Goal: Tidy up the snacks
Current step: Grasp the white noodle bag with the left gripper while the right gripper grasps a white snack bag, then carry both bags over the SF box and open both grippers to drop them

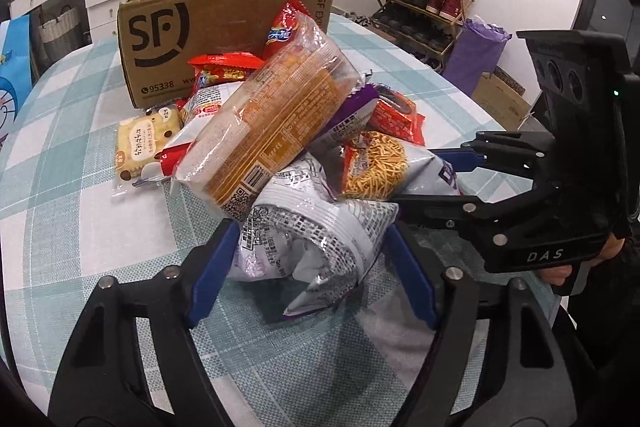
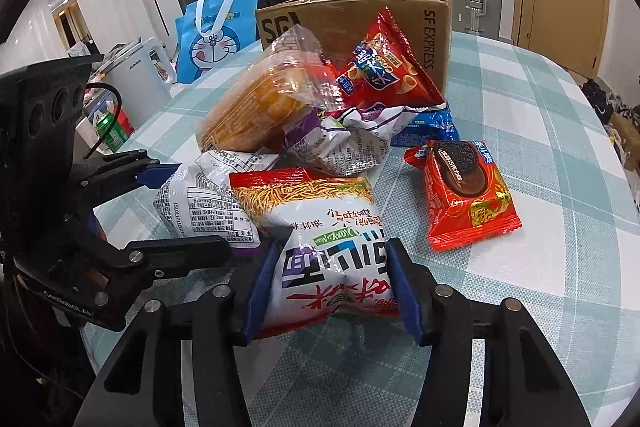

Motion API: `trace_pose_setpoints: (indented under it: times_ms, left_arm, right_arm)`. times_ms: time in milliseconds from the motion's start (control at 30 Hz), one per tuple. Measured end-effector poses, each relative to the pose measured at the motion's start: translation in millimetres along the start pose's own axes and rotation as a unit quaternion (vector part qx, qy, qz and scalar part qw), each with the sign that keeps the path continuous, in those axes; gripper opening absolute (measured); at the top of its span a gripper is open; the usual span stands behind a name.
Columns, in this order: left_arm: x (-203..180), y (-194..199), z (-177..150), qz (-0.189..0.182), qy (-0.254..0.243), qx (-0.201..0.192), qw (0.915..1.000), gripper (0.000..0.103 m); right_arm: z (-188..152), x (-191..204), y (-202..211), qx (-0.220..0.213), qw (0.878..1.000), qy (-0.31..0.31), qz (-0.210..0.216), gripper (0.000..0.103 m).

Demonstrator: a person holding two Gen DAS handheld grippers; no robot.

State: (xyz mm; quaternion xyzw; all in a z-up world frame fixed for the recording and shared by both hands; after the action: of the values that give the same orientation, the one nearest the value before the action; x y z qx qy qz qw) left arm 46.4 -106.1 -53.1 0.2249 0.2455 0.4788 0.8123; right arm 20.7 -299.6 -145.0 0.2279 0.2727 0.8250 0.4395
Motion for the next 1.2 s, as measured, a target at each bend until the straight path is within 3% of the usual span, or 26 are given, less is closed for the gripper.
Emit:
trace_pose_setpoints:
  times_ms: [333,967,1200]
  left_arm:
    - [-10,18,-9,-0.025,-0.010,-0.013,0.9996,0.050]
    - [-8,69,-6,-0.019,-0.006,-0.065,0.9977,0.049]
    - [-1,80,1,-0.009,0.004,-0.084,0.9964,0.049]
  right_arm:
    - [-1,3,9,-0.011,1.000,0.010,0.016,0.049]
    - [11,5,43,-0.078,0.996,0.006,0.034,0.045]
    - [22,0,65,-0.128,0.991,-0.011,0.034,0.044]
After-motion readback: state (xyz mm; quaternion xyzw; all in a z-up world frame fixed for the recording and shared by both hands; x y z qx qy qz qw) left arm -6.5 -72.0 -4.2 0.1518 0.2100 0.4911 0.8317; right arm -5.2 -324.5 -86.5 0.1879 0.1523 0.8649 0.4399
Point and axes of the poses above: each gripper's, at about its wrist camera, not at the fingertips, and y roughly against the way its jaws point, x to its left, z to its top, the point moved 2 cm from there along -y, roughly the way its jaws point, and after that the axes turned 9 degrees about -x, right-handed, at the moved point
